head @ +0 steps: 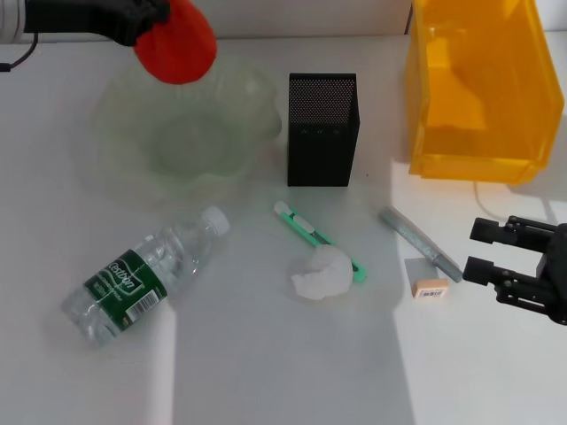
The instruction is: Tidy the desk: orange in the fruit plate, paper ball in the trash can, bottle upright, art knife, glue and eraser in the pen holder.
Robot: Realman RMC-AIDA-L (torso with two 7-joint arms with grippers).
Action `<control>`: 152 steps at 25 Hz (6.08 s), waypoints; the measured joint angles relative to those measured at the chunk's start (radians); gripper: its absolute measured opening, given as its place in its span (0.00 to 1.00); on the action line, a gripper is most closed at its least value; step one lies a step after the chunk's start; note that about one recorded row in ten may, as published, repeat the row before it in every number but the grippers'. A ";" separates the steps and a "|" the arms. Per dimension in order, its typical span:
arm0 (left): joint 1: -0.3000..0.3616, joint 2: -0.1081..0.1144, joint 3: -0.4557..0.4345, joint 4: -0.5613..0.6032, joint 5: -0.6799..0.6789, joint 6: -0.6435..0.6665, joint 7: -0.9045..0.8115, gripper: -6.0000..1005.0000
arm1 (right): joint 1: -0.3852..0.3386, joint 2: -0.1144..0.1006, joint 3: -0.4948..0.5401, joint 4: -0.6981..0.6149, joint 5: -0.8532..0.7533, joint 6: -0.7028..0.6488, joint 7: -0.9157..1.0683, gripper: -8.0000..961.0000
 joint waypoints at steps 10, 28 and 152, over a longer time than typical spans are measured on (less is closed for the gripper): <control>-0.029 -0.024 0.021 -0.176 0.080 -0.184 0.023 0.09 | 0.002 0.006 0.000 0.012 0.004 -0.014 0.000 0.65; 0.287 0.028 0.052 -0.099 -0.403 0.621 0.264 0.69 | 0.100 -0.018 -0.013 -0.159 0.009 -0.050 0.304 0.65; 0.311 -0.007 0.045 -0.315 -0.247 0.686 0.316 0.84 | 0.215 -0.004 -0.196 -0.750 -0.116 0.428 0.906 0.73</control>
